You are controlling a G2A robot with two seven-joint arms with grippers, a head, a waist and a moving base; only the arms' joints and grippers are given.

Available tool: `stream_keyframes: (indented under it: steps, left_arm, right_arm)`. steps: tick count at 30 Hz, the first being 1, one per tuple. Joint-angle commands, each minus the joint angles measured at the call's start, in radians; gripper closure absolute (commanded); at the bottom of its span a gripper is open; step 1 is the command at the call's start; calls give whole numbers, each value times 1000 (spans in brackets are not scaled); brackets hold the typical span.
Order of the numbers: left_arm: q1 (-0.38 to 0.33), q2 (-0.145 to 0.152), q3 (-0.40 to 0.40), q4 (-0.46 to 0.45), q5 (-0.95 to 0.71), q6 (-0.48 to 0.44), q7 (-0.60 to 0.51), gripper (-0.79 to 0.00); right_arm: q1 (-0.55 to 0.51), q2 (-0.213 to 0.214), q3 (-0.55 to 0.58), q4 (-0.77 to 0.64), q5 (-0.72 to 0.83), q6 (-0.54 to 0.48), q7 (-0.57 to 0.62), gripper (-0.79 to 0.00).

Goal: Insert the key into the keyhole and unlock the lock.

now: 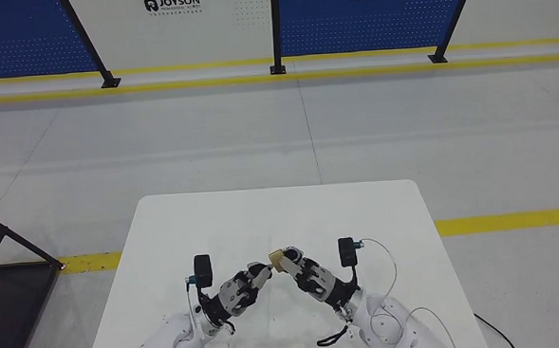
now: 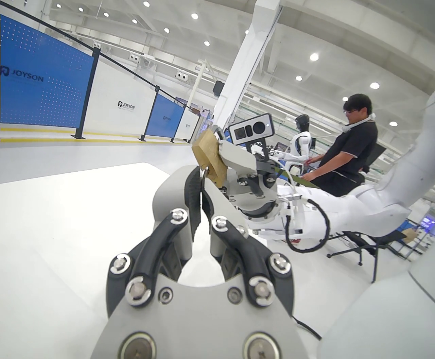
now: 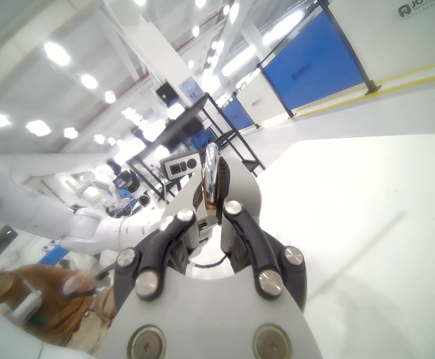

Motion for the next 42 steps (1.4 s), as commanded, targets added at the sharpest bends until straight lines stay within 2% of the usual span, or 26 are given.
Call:
stream_keyframes:
  steps: [1,11,17,36,42]
  left_arm:
    - [5,-2,1,0,27,19,24,0]
    - [17,-14,0,-1,130,130,110,0]
    - [23,-21,2,-4,190,226,132,0]
    - [25,-34,6,-3,369,429,221,0]
    - [24,-39,6,0,438,533,225,0]
  right_arm:
    - [0,0,-1,-2,3,5,2,0]
    - [0,2,-4,-8,15,26,17,0]
    - [-2,4,-5,-11,18,35,20,0]
    - [-5,8,-8,-19,26,52,28,0]
    - [-5,9,-10,-19,29,54,31,0]
